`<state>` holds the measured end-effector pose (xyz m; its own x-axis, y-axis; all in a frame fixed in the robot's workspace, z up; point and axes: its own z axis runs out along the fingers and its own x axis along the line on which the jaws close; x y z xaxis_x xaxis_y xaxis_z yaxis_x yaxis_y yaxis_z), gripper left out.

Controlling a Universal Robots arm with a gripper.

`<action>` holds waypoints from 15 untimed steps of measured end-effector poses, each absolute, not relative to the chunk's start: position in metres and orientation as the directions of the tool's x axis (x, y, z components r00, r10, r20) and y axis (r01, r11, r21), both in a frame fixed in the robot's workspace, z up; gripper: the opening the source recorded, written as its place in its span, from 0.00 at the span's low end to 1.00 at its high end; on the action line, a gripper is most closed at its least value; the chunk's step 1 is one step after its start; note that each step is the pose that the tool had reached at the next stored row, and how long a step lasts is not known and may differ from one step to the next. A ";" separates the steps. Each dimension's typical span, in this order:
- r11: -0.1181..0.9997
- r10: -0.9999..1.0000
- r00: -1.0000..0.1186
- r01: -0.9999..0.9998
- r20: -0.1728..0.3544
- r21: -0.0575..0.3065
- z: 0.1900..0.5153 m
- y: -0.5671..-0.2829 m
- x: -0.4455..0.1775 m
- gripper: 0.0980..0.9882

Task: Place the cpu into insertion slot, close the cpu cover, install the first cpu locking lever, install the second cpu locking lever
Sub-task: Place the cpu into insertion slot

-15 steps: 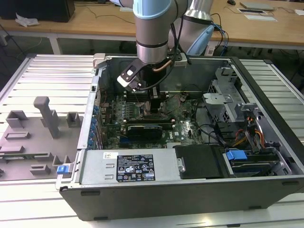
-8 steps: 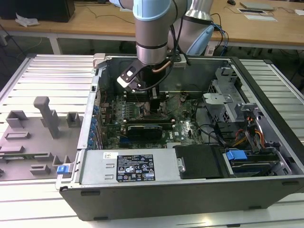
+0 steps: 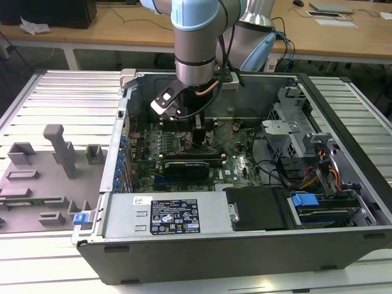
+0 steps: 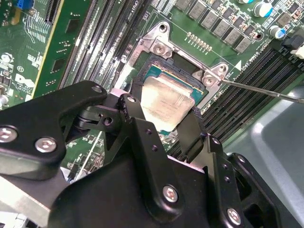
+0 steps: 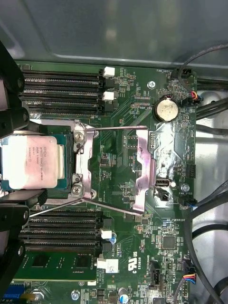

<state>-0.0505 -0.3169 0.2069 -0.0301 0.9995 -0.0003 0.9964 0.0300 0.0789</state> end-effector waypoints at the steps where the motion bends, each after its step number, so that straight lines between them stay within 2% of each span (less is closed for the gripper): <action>1: 0.029 1.000 -0.029 0.996 -0.003 0.079 0.207 -0.317 -0.050 0.50; 15: 0.015 1.000 -0.014 0.997 -0.010 0.078 0.201 -0.317 -0.050 0.50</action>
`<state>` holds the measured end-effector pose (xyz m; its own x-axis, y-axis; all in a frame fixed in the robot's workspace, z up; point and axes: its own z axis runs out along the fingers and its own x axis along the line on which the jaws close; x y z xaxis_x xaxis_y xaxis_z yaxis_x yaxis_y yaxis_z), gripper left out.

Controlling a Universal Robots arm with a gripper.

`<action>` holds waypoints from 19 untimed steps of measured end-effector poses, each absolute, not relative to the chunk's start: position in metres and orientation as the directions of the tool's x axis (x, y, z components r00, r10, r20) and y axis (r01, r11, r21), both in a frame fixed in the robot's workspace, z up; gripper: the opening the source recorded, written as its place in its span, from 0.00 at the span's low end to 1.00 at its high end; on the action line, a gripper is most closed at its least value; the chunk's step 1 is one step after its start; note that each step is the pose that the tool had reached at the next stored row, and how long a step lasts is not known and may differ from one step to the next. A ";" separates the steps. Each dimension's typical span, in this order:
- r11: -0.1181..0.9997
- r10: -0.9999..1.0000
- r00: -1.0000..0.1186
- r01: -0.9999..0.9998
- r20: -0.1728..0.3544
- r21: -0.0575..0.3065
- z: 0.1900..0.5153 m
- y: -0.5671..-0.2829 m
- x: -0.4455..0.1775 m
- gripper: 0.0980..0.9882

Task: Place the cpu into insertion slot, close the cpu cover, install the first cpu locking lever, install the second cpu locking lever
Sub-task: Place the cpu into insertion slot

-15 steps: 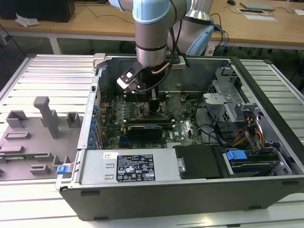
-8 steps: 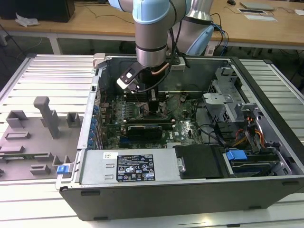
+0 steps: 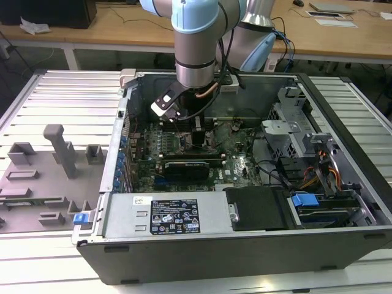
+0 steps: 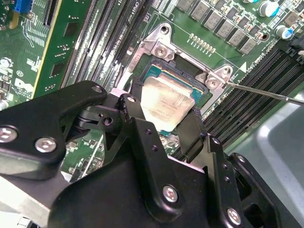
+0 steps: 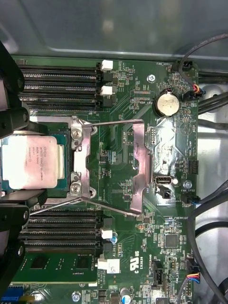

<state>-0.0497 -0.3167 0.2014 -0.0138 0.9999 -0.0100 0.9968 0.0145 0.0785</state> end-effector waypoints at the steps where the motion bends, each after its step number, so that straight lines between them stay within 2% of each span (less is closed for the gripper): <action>1: 0.015 1.000 -0.014 0.997 -0.010 0.079 0.201 -0.317 -0.050 0.50; 19: 0.004 1.000 -0.004 0.997 -0.010 0.078 0.200 -0.314 -0.050 0.50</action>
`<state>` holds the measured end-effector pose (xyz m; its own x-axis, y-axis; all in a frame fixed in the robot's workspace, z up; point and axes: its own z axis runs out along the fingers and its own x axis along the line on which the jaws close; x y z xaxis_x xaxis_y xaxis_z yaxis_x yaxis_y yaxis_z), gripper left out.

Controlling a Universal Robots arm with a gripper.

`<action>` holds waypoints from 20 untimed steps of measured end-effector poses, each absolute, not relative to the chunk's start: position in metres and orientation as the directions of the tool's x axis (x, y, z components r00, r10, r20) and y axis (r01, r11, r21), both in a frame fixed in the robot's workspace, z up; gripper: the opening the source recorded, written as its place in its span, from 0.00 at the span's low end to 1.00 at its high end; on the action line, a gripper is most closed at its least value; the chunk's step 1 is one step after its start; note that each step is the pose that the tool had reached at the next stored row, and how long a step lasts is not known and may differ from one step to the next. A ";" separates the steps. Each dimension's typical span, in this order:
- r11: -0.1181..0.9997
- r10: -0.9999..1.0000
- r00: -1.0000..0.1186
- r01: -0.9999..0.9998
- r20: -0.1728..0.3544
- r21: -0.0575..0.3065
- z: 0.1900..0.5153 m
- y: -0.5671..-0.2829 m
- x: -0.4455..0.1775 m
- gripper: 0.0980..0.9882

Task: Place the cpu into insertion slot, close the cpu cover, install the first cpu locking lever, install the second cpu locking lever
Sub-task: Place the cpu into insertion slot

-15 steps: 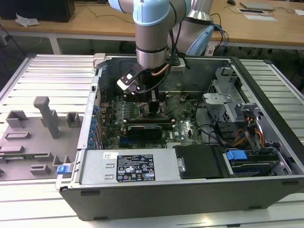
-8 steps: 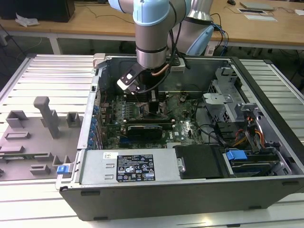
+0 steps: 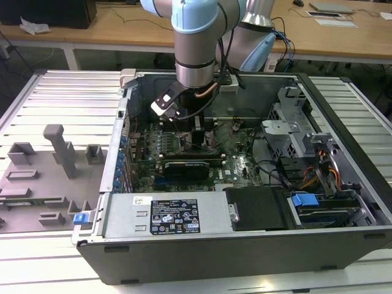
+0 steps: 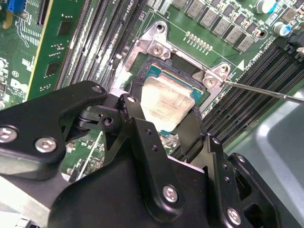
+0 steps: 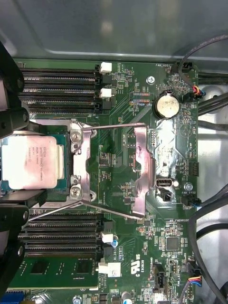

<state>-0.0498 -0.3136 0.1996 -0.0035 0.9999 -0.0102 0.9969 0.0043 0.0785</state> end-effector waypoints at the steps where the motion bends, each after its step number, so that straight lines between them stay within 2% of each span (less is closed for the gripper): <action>1: 0.004 1.000 -0.003 0.997 -0.010 0.078 0.200 -0.314 -0.050 0.50; 17: 0.004 1.000 -0.003 0.997 -0.010 0.079 0.199 -0.314 -0.051 0.50; 18: 0.004 1.000 -0.003 0.997 -0.010 0.079 0.199 -0.314 -0.050 0.51; 19: 0.004 1.000 -0.003 0.997 -0.010 0.079 0.199 -0.314 -0.050 0.58; 20: 0.004 1.000 -0.003 0.997 -0.010 0.079 0.199 -0.314 -0.050 0.58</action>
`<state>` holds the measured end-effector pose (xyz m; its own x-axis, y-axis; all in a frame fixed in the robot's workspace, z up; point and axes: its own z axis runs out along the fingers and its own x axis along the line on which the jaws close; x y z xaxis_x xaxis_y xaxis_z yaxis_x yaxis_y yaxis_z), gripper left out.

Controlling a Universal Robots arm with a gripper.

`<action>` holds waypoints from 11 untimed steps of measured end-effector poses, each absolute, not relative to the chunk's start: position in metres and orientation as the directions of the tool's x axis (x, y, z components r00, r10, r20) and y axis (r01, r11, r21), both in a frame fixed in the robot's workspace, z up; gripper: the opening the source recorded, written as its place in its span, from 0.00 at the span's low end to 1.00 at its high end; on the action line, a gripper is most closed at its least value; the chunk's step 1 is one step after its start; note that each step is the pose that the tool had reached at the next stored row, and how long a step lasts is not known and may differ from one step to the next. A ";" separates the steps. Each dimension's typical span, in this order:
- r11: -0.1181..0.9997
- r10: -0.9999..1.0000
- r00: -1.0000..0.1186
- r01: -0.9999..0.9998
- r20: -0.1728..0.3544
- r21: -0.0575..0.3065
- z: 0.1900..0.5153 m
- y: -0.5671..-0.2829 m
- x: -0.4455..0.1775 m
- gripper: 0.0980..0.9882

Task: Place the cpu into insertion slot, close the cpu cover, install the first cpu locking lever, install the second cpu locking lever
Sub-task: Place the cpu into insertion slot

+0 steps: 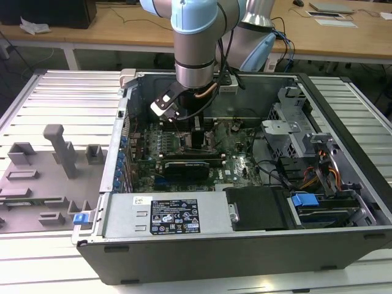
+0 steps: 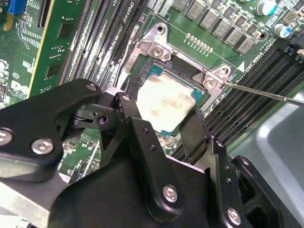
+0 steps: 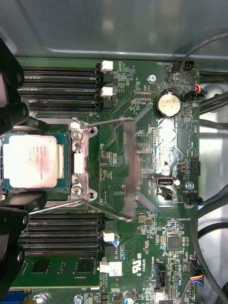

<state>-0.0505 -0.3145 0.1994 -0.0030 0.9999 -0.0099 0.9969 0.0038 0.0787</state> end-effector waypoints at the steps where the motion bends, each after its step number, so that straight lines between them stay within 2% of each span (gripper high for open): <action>1: 0.004 1.000 -0.003 0.997 -0.010 0.079 0.199 -0.314 -0.050 0.58; 11: 0.006 0.999 -0.003 0.997 -0.038 0.079 0.202 -0.314 -0.050 0.58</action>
